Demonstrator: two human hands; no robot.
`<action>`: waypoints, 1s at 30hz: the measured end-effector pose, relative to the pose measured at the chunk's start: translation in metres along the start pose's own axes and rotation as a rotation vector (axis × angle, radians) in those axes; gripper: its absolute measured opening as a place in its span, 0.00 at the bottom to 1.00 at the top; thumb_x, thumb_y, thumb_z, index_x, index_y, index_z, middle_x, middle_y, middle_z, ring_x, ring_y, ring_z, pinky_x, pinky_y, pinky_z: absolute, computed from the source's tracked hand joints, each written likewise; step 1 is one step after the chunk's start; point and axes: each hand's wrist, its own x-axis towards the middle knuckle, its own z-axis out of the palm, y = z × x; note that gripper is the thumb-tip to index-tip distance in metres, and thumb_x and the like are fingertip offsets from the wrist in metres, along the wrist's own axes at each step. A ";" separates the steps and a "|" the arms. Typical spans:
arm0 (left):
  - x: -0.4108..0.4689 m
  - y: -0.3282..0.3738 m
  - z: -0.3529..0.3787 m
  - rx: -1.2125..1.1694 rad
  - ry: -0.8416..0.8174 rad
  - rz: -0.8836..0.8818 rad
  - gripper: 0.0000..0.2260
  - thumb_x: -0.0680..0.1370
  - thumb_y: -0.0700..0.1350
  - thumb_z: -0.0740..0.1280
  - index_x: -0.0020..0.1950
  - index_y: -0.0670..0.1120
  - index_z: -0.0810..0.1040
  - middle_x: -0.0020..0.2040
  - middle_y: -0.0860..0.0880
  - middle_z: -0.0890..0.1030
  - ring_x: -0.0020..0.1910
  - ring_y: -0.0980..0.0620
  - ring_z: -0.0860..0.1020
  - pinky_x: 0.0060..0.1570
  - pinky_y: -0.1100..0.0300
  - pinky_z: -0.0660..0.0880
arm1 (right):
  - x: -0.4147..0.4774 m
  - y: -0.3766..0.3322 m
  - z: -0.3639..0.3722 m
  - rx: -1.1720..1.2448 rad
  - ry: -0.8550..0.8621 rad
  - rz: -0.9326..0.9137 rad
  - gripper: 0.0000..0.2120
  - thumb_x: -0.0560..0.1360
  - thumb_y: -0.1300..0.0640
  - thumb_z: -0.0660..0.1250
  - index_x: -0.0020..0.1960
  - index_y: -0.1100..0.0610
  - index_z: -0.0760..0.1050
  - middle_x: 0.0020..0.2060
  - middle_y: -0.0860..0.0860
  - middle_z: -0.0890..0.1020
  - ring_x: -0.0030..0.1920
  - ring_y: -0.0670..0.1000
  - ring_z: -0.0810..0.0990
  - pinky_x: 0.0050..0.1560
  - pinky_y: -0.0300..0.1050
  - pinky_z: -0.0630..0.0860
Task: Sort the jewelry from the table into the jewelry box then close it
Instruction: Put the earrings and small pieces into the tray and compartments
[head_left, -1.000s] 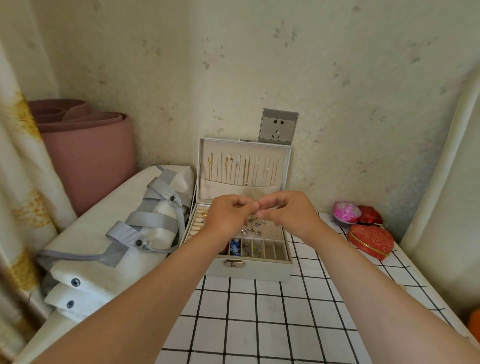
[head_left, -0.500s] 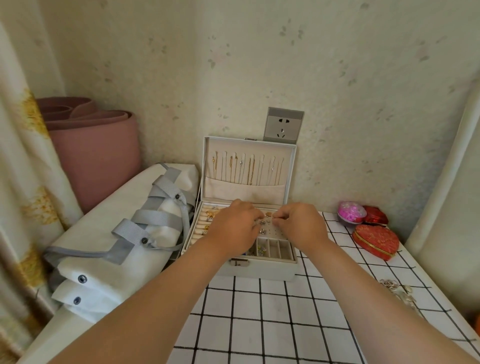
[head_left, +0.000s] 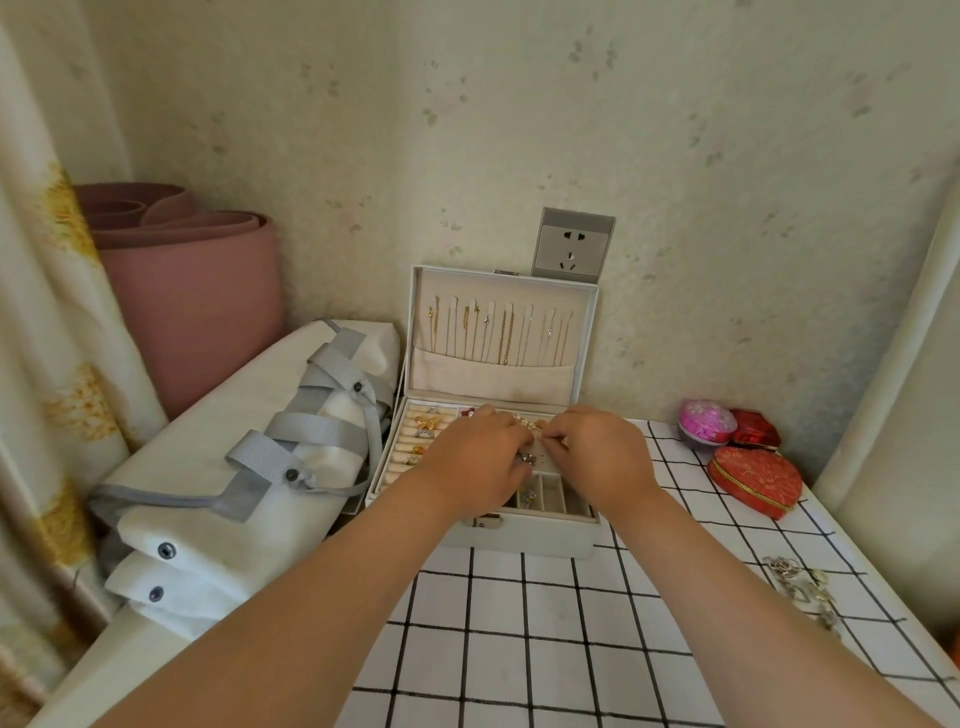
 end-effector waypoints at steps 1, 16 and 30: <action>0.000 0.000 0.000 -0.002 0.005 -0.001 0.16 0.80 0.50 0.60 0.66 0.49 0.75 0.59 0.50 0.77 0.59 0.50 0.70 0.54 0.55 0.69 | 0.000 0.000 0.000 0.011 0.012 0.032 0.08 0.76 0.56 0.67 0.39 0.51 0.82 0.37 0.48 0.80 0.37 0.51 0.78 0.34 0.46 0.75; 0.001 -0.001 0.010 0.024 0.028 0.030 0.18 0.79 0.54 0.61 0.66 0.48 0.77 0.57 0.49 0.76 0.58 0.50 0.71 0.57 0.54 0.68 | 0.001 0.005 -0.005 0.069 -0.073 -0.077 0.07 0.77 0.55 0.68 0.46 0.50 0.85 0.42 0.48 0.81 0.42 0.51 0.79 0.36 0.42 0.71; 0.001 0.000 0.010 0.024 0.027 0.031 0.19 0.80 0.54 0.61 0.68 0.49 0.75 0.58 0.50 0.76 0.59 0.50 0.70 0.58 0.55 0.68 | 0.009 0.004 -0.006 0.194 -0.187 0.122 0.02 0.77 0.51 0.70 0.46 0.47 0.81 0.43 0.42 0.77 0.44 0.46 0.77 0.43 0.43 0.73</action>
